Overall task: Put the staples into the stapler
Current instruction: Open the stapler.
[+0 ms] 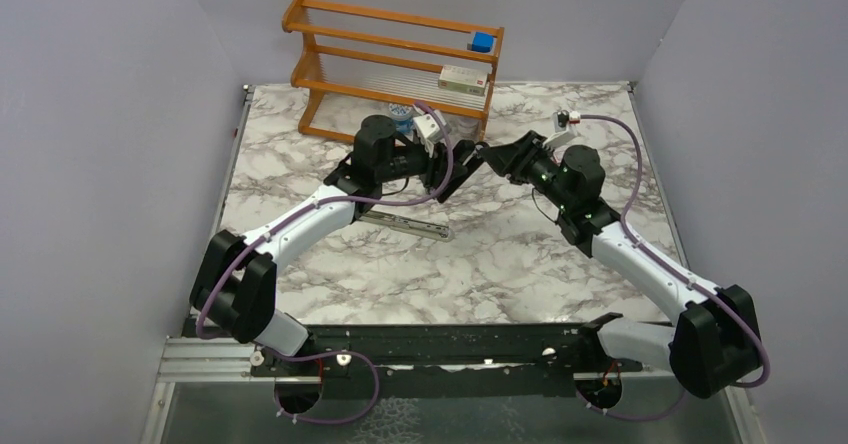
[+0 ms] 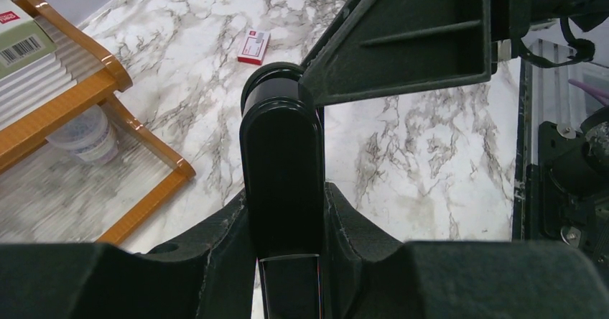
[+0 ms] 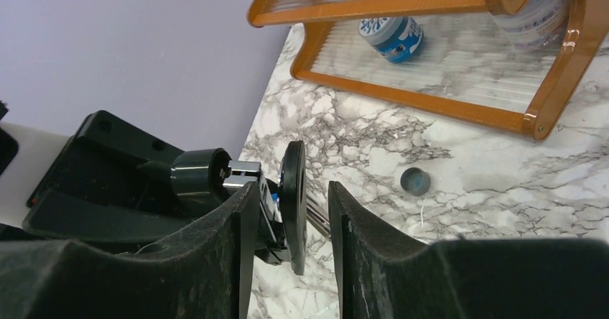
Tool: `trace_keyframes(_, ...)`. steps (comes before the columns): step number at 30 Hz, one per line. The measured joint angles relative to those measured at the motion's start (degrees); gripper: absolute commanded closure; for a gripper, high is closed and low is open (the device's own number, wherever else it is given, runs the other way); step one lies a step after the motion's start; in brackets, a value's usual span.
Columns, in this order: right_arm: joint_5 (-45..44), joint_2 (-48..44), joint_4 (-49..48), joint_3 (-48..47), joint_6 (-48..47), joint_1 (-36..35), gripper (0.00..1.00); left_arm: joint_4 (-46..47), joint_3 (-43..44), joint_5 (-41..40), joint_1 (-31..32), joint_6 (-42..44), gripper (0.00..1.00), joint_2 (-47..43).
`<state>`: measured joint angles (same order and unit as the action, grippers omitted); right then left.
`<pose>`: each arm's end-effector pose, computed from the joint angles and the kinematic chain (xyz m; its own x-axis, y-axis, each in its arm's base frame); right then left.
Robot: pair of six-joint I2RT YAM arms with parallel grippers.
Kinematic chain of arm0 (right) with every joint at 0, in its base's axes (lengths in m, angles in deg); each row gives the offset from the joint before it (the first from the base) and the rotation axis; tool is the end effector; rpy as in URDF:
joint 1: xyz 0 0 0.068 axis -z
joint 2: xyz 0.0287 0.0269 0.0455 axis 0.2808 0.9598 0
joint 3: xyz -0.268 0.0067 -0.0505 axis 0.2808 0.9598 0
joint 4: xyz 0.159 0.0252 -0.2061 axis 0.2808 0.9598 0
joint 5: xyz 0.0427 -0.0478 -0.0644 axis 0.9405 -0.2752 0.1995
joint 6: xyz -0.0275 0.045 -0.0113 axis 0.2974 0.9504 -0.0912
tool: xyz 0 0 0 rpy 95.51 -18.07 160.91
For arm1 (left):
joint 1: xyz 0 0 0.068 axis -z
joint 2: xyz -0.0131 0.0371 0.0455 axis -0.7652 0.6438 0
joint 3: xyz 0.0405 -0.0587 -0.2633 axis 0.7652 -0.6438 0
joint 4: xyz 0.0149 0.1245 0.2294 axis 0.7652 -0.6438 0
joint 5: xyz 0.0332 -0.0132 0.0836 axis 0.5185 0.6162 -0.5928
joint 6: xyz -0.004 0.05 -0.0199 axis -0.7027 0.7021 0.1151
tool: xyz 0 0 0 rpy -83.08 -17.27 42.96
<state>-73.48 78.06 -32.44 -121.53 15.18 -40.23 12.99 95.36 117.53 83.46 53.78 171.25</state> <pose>0.2469 0.1171 0.3021 -0.4349 0.5645 -0.7016 -0.3781 0.5927 0.7112 0.2786 -0.2097 0.3142 -0.1382 0.0873 -0.9866 0.9284 0.3583 -0.0983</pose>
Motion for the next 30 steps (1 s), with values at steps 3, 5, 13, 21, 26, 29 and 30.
trace_keyframes(3, 0.00, 1.38, -0.11, 0.00, 0.44, 0.00, 0.59, 0.13, 0.00, -0.20, 0.04, -0.07, 1.00, 0.09)
trace_keyframes(5, 0.02, 2.64, -0.35, 0.00, 0.72, 0.00, 0.60, 0.26, 0.00, -0.07, 0.26, -0.17, 1.00, 0.11)
trace_keyframes(13, 1.18, 6.88, -4.96, 0.24, 3.63, -0.11, 0.77, 1.11, 0.00, 0.17, 2.14, -0.98, 1.00, 0.72)
trace_keyframes(21, 1.31, 5.55, -8.28, 1.75, 3.85, -0.28, 0.99, 2.73, -0.07, -0.24, 2.64, -0.55, 0.24, 0.92)
trace_keyframes(26, -0.26, 3.65, 1.68, -1.90, -8.44, -0.28, 0.99, 4.63, -0.07, -0.76, 3.02, -1.14, 0.01, 0.31)
trace_keyframes(29, -1.20, 3.76, 7.34, -4.94, -14.95, -0.28, 0.99, 4.68, 0.26, -0.63, 2.91, 0.28, 0.04, -0.15)
trace_keyframes(30, -1.44, 3.85, 9.46, -6.34, -17.29, -0.28, 0.99, 3.78, 0.81, -0.44, 2.93, 1.42, 0.07, -0.11)
